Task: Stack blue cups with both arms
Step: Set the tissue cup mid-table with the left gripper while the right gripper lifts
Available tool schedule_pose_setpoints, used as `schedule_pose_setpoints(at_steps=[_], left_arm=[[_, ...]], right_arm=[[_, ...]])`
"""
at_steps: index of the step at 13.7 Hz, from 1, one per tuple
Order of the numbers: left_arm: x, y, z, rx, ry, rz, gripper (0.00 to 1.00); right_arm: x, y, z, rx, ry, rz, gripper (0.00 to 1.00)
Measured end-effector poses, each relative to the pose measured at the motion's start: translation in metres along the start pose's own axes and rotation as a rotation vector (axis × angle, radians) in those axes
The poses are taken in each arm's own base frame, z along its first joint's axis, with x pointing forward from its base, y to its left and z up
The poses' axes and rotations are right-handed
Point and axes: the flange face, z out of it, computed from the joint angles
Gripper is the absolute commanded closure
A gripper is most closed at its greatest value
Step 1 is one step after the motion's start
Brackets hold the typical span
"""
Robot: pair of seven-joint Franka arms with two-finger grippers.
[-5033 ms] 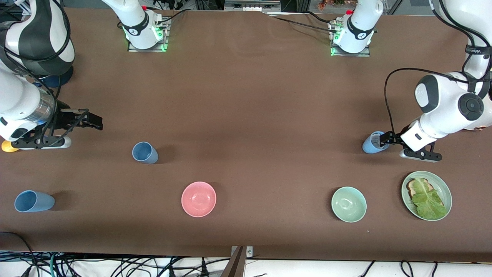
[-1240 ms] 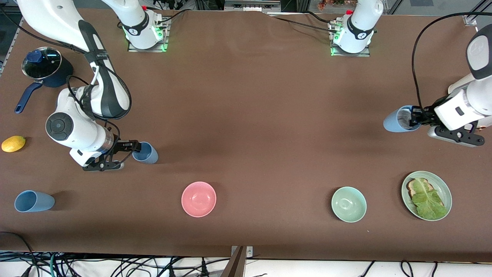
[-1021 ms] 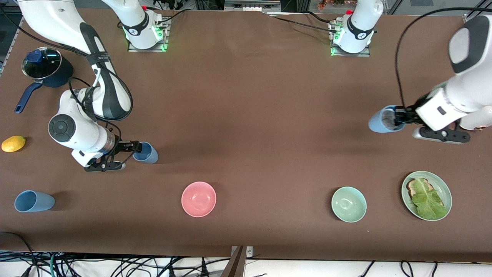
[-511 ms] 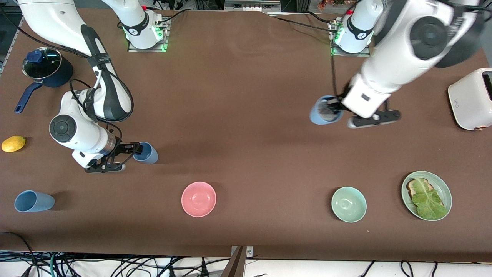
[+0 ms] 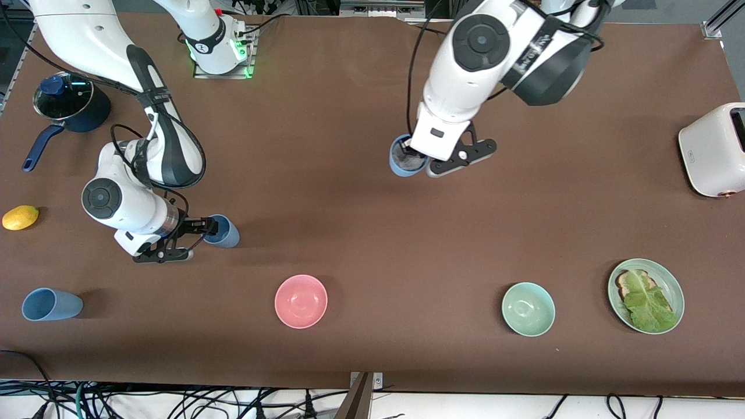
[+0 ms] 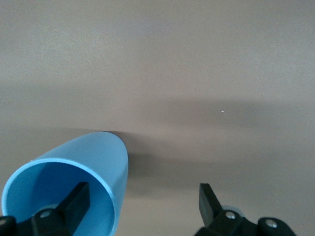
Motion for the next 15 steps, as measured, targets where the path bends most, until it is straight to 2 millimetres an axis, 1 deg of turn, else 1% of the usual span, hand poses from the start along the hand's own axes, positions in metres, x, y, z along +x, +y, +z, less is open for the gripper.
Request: schedule_pose_setpoints(at_steps=[2, 4, 6, 8, 11, 12, 14, 15], left_arm=[[-0.007, 0.013, 0.010, -0.025, 0.011, -0.037, 1.00], [-0.002, 0.022, 0.029, -0.043, 0.017, -0.062, 1.00], [0.010, 0.032, 0.057, -0.061, 0.024, -0.092, 1.00], [0.020, 0.043, 0.092, -0.078, 0.037, -0.120, 1.00], [0.029, 0.052, 0.139, -0.076, 0.057, -0.131, 1.00], [0.033, 0.054, 0.151, -0.076, 0.066, -0.130, 1.00], [0.041, 0.054, 0.170, -0.074, 0.099, -0.124, 1.00], [0.044, 0.054, 0.178, -0.074, 0.116, -0.120, 1.00]], right_arm=[[0.000, 0.000, 0.002, 0.000, -0.002, 0.000, 0.08], [0.000, 0.000, 0.004, 0.000, -0.004, -0.001, 0.08], [0.000, -0.001, 0.004, 0.000, -0.004, -0.002, 0.11], [0.000, -0.001, 0.005, 0.000, -0.005, -0.002, 0.14], [0.000, -0.002, 0.006, 0.001, -0.006, -0.003, 0.23], [0.000, -0.002, 0.006, 0.001, -0.006, -0.003, 0.26], [0.000, -0.003, 0.006, 0.001, -0.006, -0.004, 0.35], [0.000, -0.003, 0.006, 0.001, -0.006, -0.004, 0.36]])
